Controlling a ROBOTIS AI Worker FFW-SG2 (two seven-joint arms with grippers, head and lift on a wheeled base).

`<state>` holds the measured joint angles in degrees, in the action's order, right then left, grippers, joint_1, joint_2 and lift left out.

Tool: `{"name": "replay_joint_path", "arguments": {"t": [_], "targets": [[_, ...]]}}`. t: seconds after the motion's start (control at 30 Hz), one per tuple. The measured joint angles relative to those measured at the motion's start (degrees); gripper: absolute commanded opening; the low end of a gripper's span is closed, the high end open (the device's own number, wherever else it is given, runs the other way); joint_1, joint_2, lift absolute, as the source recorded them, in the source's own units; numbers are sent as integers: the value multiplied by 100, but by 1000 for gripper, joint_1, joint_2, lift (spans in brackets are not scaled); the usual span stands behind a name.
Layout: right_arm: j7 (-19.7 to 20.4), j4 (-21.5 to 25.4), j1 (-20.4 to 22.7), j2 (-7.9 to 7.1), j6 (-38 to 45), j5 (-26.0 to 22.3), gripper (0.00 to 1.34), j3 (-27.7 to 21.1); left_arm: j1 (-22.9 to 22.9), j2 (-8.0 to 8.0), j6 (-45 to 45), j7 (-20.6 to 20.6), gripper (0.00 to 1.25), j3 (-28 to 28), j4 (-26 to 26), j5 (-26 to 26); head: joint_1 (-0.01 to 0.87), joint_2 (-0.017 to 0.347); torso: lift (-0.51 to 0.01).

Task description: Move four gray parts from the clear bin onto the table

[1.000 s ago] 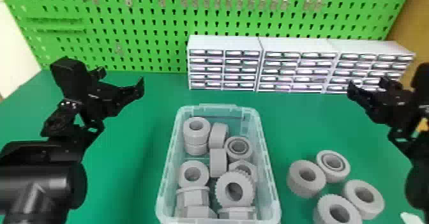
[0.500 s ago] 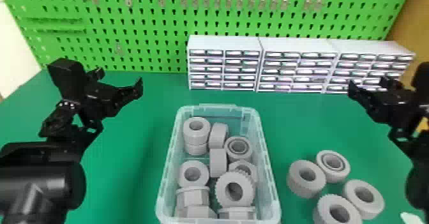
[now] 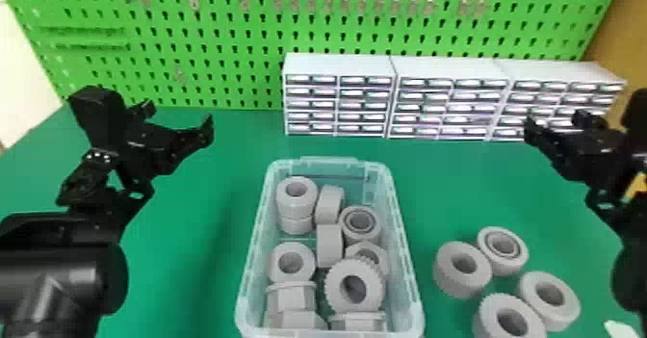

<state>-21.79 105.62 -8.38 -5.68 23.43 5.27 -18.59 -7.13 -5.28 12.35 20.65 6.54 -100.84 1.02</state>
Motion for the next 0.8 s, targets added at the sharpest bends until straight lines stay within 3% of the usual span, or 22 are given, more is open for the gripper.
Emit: {"name": "replay_joint_path", "arguments": {"t": [0.8], "targets": [[0,74,15,-75,220,-68,867,35,47,45,-1,0,1121,88,-14,-50,678,34,-50]]}}
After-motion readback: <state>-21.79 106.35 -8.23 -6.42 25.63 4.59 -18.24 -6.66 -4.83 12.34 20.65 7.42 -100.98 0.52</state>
